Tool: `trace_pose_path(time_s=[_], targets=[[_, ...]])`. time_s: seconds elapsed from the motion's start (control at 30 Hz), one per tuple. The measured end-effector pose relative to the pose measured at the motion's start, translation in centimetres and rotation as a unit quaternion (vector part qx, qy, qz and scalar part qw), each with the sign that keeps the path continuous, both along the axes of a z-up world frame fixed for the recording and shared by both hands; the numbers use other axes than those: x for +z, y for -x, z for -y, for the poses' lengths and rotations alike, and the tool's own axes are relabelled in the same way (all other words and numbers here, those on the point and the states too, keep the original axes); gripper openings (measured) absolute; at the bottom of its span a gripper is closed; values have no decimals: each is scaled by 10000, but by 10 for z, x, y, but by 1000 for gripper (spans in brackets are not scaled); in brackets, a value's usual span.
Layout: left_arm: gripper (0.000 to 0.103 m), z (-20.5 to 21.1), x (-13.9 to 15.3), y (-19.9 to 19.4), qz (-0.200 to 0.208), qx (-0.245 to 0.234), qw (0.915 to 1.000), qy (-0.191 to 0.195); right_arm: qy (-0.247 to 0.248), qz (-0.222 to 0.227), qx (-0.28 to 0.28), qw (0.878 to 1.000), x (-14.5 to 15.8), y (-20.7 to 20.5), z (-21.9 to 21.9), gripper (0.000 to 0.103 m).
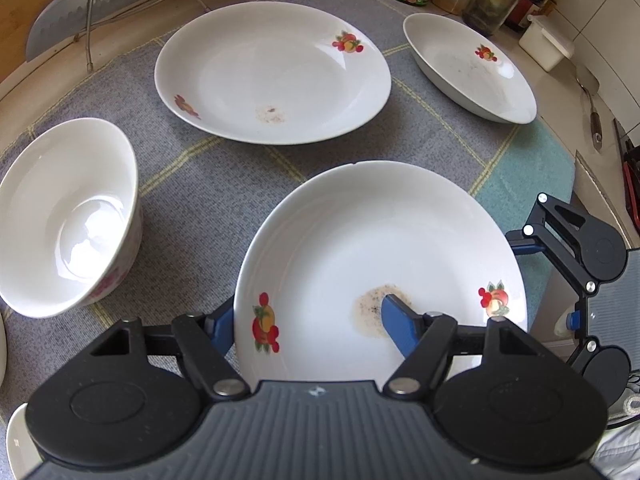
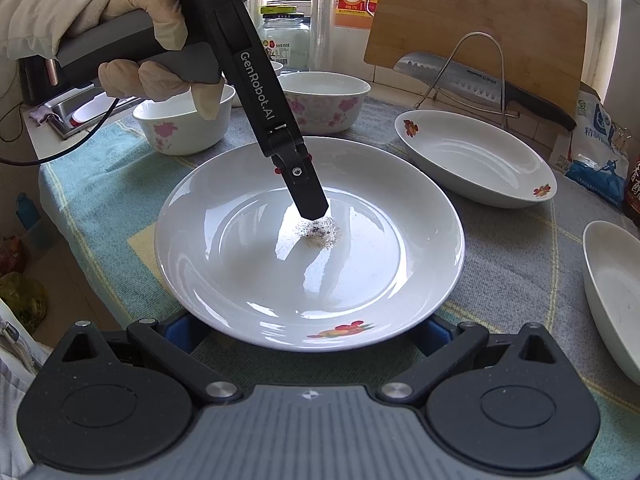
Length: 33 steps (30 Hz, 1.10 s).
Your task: Organize plates and bowls
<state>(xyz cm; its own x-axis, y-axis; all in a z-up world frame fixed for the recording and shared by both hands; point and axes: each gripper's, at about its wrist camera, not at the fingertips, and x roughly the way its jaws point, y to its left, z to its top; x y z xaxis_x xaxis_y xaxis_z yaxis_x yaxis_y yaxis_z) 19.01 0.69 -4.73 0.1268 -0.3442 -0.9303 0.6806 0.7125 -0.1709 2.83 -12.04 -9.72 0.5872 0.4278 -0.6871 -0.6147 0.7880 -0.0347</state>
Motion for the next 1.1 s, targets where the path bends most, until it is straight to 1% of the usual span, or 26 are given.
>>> trace_pose_path(time_s=[0.23,0.37,0.63,0.87,1.1], targets=[[72,-2,4,2,34,23,10000,70,72,-19,25,10000,4,1,1,103],[72,-1,12,3,81,43,9999,124,60,-20,28,10000,7,1,4,103],[72,14,27,0,188,15,9997,164,68,31,55,10000,19,-3,21,103],[72,45,36,-8,297,-88,9992,237,79,83,-43,9999,28,-10,47,103],[72,87,43,-22,386,-269,9985,286,112,148,-221,9996,34,-20,80,103]])
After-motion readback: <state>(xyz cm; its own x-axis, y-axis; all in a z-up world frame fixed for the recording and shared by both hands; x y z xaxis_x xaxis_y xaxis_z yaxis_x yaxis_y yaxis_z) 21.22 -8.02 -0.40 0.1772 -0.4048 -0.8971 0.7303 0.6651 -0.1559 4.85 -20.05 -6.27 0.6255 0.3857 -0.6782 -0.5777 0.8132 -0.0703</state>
